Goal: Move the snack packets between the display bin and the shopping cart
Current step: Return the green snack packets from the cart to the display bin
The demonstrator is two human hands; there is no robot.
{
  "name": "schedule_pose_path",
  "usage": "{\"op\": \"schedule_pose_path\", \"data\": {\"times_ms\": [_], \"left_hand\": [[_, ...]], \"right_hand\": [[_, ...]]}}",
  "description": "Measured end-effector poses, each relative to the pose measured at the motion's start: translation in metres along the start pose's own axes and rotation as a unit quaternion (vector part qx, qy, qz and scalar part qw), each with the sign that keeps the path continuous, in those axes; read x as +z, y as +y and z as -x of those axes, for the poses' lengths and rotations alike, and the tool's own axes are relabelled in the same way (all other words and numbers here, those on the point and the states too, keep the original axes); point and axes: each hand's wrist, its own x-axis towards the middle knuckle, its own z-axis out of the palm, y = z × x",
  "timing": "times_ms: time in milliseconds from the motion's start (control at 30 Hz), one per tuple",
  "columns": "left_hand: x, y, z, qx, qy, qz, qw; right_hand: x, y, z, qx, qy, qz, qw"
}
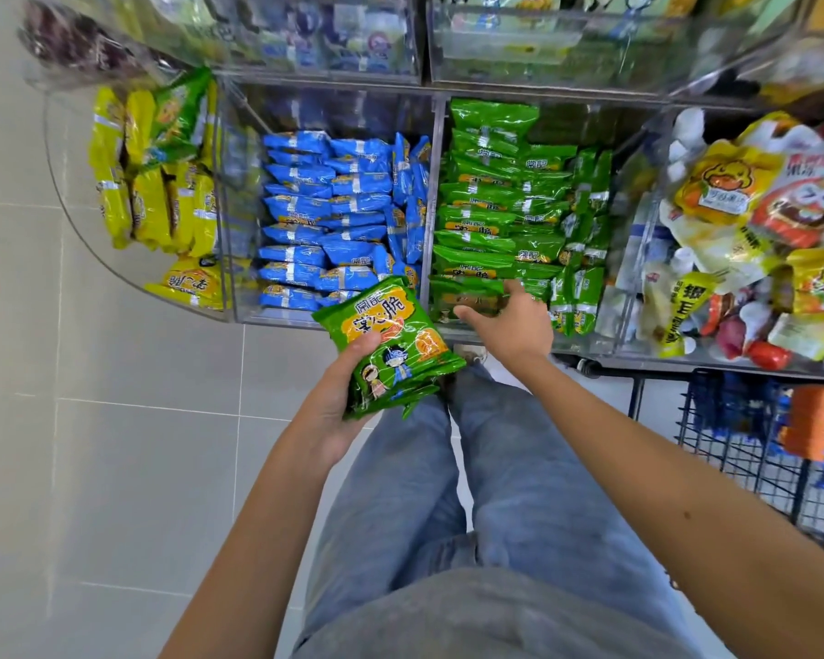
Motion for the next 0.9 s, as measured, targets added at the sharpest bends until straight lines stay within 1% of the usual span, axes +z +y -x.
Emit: {"op": "schedule_pose_path", "data": {"times_ms": [100, 200, 300, 367, 400, 433, 467, 533, 567, 600, 667, 700, 800, 867, 900], "left_hand": [[-0.001, -0.001, 0.000, 0.002, 0.001, 0.001, 1.000], [-0.002, -0.001, -0.003, -0.003, -0.001, -0.009, 1.000], [-0.002, -0.001, -0.005, -0.008, 0.000, -0.030, 1.000], [-0.002, -0.001, -0.007, -0.008, -0.003, -0.055, 0.998], [0.000, -0.001, -0.007, -0.011, -0.002, -0.072, 0.997], [0.001, -0.001, -0.008, -0.014, 0.001, -0.091, 0.996], [0.003, -0.002, -0.009, -0.015, 0.007, -0.111, 0.994], [0.008, -0.002, -0.011, -0.010, 0.020, -0.151, 0.988], [0.011, -0.002, -0.013, -0.005, 0.023, -0.164, 0.986], [0.013, -0.001, -0.013, 0.001, 0.019, -0.169, 0.985], [0.017, 0.000, -0.014, 0.014, 0.009, -0.165, 0.986], [0.018, 0.002, -0.013, 0.017, 0.008, -0.167, 0.986], [0.022, 0.003, -0.011, 0.023, -0.004, -0.185, 0.983], [0.024, 0.003, -0.010, 0.021, -0.015, -0.168, 0.985], [0.024, 0.002, -0.010, 0.019, -0.018, -0.153, 0.988]], "right_hand": [[-0.002, 0.005, 0.001, 0.014, 0.007, -0.058, 0.998], [-0.004, 0.006, 0.002, 0.019, -0.002, -0.075, 0.997], [-0.011, 0.004, 0.007, 0.029, 0.042, -0.108, 0.993], [-0.021, -0.001, 0.017, 0.025, 0.082, -0.155, 0.984], [-0.026, -0.005, 0.023, 0.016, 0.084, -0.185, 0.979], [-0.031, -0.009, 0.028, 0.005, 0.061, -0.229, 0.972], [-0.036, -0.015, 0.034, -0.006, 0.007, -0.281, 0.960], [-0.044, -0.029, 0.048, -0.015, -0.159, -0.369, 0.916], [-0.046, -0.033, 0.053, -0.020, -0.226, -0.374, 0.899], [-0.047, -0.036, 0.057, -0.033, -0.261, -0.353, 0.898], [-0.050, -0.037, 0.057, -0.061, -0.258, -0.304, 0.915], [-0.053, -0.037, 0.055, -0.053, -0.258, -0.302, 0.916], [-0.063, -0.034, 0.050, 0.010, -0.312, -0.336, 0.889], [-0.068, -0.032, 0.047, 0.016, -0.340, -0.368, 0.865], [-0.069, -0.031, 0.047, 0.016, -0.351, -0.404, 0.844]]}}
